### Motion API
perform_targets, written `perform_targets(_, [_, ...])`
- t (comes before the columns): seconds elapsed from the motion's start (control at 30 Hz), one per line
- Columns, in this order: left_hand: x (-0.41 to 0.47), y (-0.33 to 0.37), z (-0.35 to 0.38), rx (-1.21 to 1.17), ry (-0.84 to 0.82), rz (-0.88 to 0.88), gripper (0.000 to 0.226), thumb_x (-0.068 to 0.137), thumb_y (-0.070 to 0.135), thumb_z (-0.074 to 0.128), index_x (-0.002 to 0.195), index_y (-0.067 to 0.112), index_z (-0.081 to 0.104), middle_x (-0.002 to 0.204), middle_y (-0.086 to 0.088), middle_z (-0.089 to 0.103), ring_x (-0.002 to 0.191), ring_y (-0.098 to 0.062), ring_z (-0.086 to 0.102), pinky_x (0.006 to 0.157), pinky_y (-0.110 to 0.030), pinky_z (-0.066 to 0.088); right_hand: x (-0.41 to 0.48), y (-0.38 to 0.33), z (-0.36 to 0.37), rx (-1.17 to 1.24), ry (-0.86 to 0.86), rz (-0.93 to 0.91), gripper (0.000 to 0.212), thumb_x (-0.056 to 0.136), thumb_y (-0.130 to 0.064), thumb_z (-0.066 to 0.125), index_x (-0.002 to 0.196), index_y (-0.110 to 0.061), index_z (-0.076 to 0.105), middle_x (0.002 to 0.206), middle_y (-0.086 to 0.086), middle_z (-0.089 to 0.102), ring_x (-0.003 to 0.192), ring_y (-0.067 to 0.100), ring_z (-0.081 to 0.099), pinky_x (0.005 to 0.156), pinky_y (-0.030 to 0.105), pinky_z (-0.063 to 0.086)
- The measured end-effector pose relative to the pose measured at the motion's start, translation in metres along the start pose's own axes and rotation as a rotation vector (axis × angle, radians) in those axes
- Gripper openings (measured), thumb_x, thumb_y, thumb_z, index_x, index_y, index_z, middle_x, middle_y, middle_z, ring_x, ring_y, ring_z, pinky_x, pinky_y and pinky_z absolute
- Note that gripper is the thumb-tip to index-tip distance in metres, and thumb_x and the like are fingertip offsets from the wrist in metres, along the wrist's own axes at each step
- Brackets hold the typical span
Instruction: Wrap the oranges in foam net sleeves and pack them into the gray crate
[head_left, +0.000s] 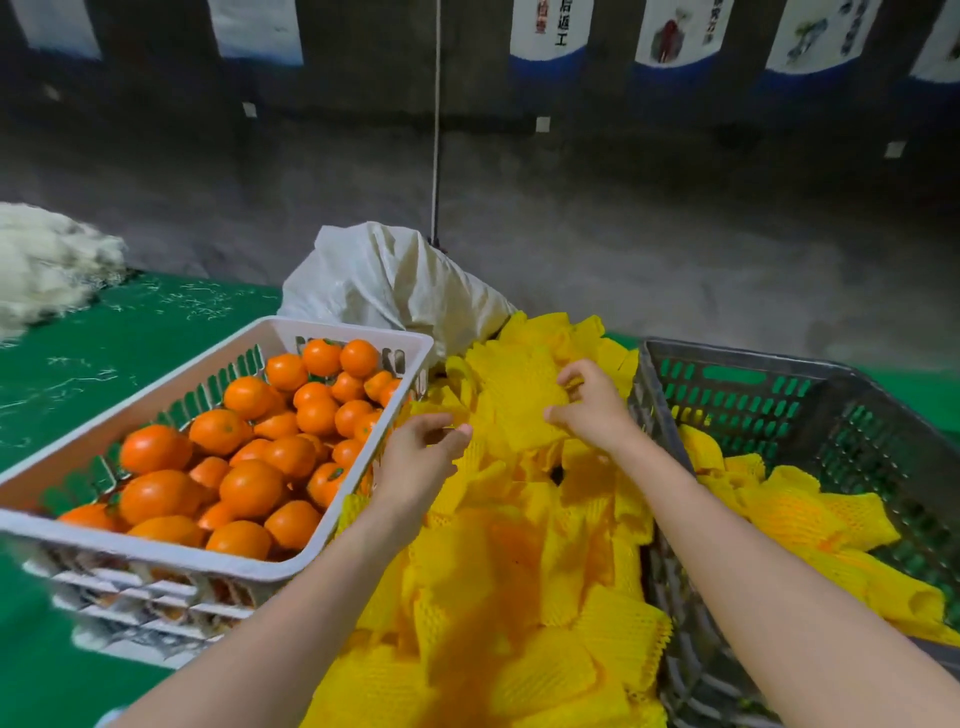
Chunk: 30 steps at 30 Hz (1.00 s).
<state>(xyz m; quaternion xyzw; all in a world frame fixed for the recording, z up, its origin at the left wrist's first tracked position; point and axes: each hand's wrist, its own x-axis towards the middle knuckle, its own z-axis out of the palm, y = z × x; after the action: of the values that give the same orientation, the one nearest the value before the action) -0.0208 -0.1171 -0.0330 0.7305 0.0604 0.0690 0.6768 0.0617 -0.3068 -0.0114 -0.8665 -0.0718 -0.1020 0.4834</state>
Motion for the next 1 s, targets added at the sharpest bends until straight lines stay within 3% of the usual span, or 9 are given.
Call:
perform_targets(0.07, [-0.001,0.013,-0.002,-0.132,-0.124,-0.112,0.046,0.087,0.034,0.065,0.124,0.011,0.051,0.111,-0.003,0.059,0.095,-0.019,0.062,0.073,-0.032,0.054,-0.023,-0.015,0.007,0.264,-0.103,0.050,0.045,0.076,0.005,0.070,0.106,-0.015,0.044,0.100,0.011,0.048,0.084,0.020,0.050,0.059,0.027,0.042])
perform_targets(0.17, [-0.006,0.021,-0.008,-0.134,-0.188,-0.058,0.015,0.086,0.016,0.069,0.093,0.025,0.059,0.087,0.002,0.063,0.074,-0.016,0.059,0.058,-0.027,0.054,-0.052,-0.028,0.017,0.307,-0.206,0.059,0.060,0.078,0.005,0.068,0.126,-0.017,0.039,0.100,0.011,0.049,0.075,0.015,0.053,0.054,0.019,0.046])
perform_targets(0.3, [-0.014,0.014,-0.025,0.172,-0.166,0.164,0.023,0.084,0.001,0.063,0.085,0.023,0.067,0.086,-0.014,0.069,0.069,-0.025,0.063,0.052,-0.028,0.049,-0.067,-0.046,0.033,-0.032,-0.133,-0.265,0.072,0.082,-0.012,0.069,0.141,-0.029,0.032,0.132,-0.007,0.041,0.118,0.007,0.043,0.095,0.022,0.039])
perform_targets(0.43, [-0.017,0.008,-0.046,0.207,-0.135,0.155,0.019,0.080,0.000,0.064,0.087,0.018,0.066,0.070,-0.008,0.064,0.057,-0.017,0.059,0.053,-0.038,0.050,-0.070,-0.067,0.063,-0.222,0.080,-0.522,0.030,0.077,-0.014,0.075,0.106,-0.010,0.068,0.114,0.009,0.060,0.111,0.021,0.053,0.092,0.016,0.033])
perform_targets(0.57, [-0.012,0.003,-0.075,0.173,-0.131,0.098,0.019,0.079,0.003,0.067,0.097,0.009,0.067,0.086,-0.030,0.062,0.068,-0.026,0.057,0.064,-0.050,0.050,-0.071,-0.080,0.093,-0.257,0.233,-0.604,0.016,0.068,-0.007,0.080,0.074,0.000,0.067,0.079,0.014,0.063,0.080,0.030,0.061,0.074,0.018,0.036])
perform_targets(0.7, [-0.005,0.005,-0.107,0.182,-0.154,0.122,0.019,0.081,0.004,0.068,0.100,0.008,0.067,0.086,-0.029,0.063,0.078,-0.039,0.063,0.068,-0.048,0.052,-0.067,-0.091,0.117,-0.264,0.257,-0.628,0.018,0.067,-0.008,0.080,0.069,-0.003,0.063,0.073,0.011,0.061,0.074,0.028,0.059,0.069,0.023,0.037])
perform_targets(0.8, [0.007,0.005,-0.129,0.158,-0.173,0.144,0.007,0.084,0.010,0.068,0.082,0.016,0.065,0.064,-0.002,0.060,0.061,-0.014,0.058,0.056,-0.027,0.045,-0.062,-0.096,0.137,-0.253,0.232,-0.609,0.015,0.072,-0.010,0.073,0.072,-0.005,0.059,0.072,0.009,0.060,0.072,0.027,0.057,0.066,0.033,0.040])
perform_targets(0.9, [0.039,0.004,-0.148,0.048,-0.068,0.044,0.017,0.093,0.017,0.058,0.078,0.011,0.062,0.059,0.001,0.054,0.054,-0.013,0.051,0.043,-0.017,0.039,-0.052,-0.097,0.148,-0.140,0.177,-0.500,0.013,0.078,-0.005,0.066,0.077,-0.005,0.053,0.074,0.010,0.059,0.069,0.024,0.054,0.064,0.034,0.038])
perform_targets(1.0, [0.075,-0.017,-0.155,0.550,-0.170,0.039,0.012,0.094,0.005,0.047,0.092,0.001,0.058,0.075,-0.015,0.055,0.076,-0.031,0.056,0.047,-0.029,0.040,-0.042,-0.095,0.146,-0.077,0.145,-0.380,0.020,0.080,-0.004,0.066,0.076,-0.013,0.049,0.071,0.001,0.051,0.066,0.013,0.045,0.061,0.023,0.036])
